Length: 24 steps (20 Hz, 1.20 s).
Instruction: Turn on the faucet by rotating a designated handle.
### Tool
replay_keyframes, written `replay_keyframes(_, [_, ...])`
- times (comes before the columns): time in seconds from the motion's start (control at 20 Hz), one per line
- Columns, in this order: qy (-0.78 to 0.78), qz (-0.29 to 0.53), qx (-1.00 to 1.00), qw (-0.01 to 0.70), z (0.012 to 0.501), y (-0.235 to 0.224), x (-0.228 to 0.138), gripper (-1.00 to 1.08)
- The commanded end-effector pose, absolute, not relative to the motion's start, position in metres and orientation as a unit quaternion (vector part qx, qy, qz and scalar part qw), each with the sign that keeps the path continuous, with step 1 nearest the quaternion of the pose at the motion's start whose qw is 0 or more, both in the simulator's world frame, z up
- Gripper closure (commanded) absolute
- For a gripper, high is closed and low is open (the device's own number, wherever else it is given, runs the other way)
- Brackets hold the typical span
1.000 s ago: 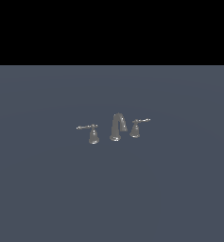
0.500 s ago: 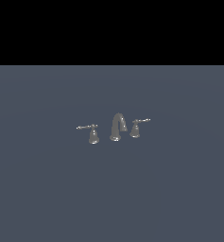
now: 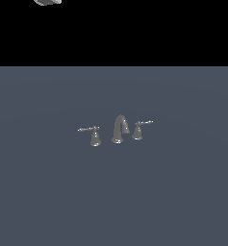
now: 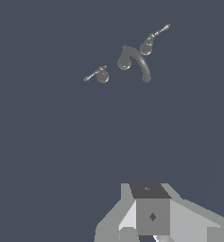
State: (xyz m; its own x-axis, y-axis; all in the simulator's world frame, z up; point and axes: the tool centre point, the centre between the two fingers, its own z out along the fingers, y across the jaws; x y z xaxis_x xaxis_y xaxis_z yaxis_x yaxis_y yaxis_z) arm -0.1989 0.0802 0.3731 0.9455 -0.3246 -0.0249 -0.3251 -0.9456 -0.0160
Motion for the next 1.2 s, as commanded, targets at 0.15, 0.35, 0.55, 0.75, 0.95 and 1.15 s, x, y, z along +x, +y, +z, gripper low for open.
replay_keyframes(0.15, [0.223,0.01,-0.975,0.01,0.338,0.098,-0.177,1.08])
replay_keyframes(0.35, [0.264,0.009,-0.964,0.01,0.313,0.109,-0.16,1.08])
replay_keyframes(0.55, [0.303,0.009,-0.953,0.01,0.289,0.118,-0.142,1.08])
replay_keyframes(0.75, [0.339,0.008,-0.941,0.01,0.266,0.125,-0.125,1.08])
replay_keyframes(0.95, [0.373,0.008,-0.928,0.01,0.245,0.13,-0.108,1.08])
replay_keyframes(1.15, [0.405,0.007,-0.914,0.01,0.224,0.134,-0.091,1.08])
